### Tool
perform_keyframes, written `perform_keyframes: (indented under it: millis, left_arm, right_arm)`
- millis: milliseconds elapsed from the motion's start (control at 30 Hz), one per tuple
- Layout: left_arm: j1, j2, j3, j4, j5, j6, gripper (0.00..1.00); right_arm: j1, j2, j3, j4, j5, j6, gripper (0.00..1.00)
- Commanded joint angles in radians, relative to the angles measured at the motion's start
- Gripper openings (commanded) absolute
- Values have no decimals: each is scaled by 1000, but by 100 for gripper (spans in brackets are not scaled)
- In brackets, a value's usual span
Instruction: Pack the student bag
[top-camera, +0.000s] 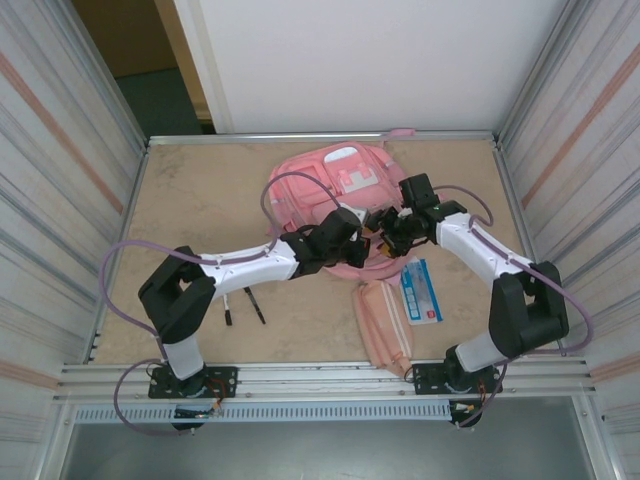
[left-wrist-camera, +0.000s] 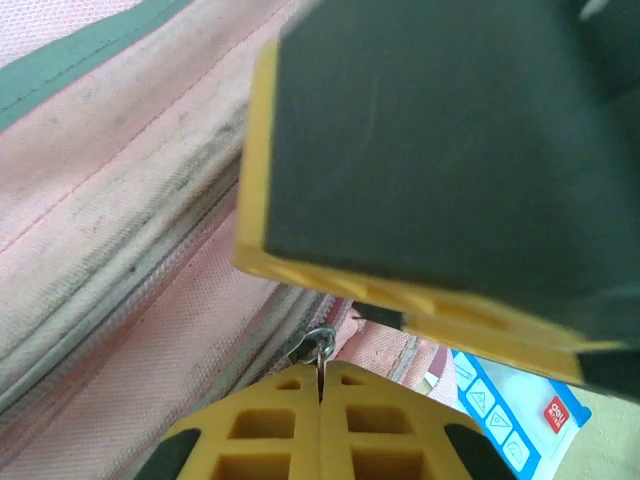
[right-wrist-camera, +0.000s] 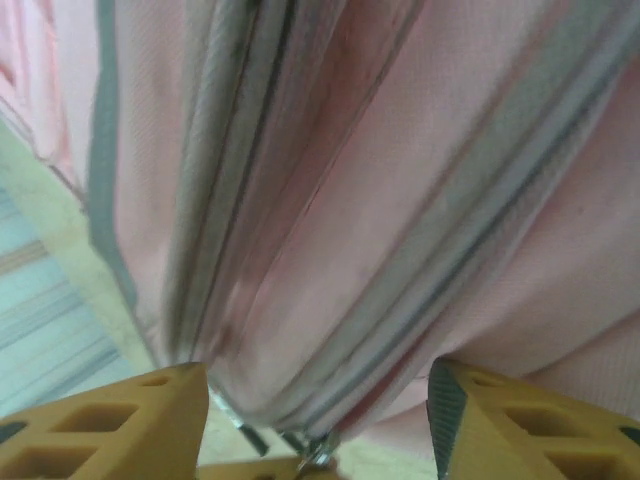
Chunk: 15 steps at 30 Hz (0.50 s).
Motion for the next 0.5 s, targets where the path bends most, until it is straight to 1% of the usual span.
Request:
perform_keyframes:
  millis: [0,33,133,167,300,367,400,467]
  left_arm:
    - [-6,-64,-27,33,-13,-10,0]
    - [-6,-78,-42,24,-33,-1,0]
    - [-5,-117,-85,-27,-108,34,0]
    - [-3,-129,-99,-44,-133,46,0]
    - [32,-178,-174,-112,-232,95,0]
    - [64,-211,-220,-115,-239,98,0]
    - [93,-231,-241,-115,-207,82,0]
    - [155,-263,-268,-93,-93,50,0]
  right_arm:
    - [-2,50,21,-8,51,33,32]
    - [-3,53,18,-8,67,38,25]
    - [-15,48,16,-9,84,31,10]
    - [-21,48,19,-12,75,22,9]
    - [-72,49,36,-28,24,-20,9]
    - [-102,54,42,-28,-8,-44,10]
    - [-116,58,50,-28,-23,-63,11]
    - [-134,79,69,-45,-38,-108,16]
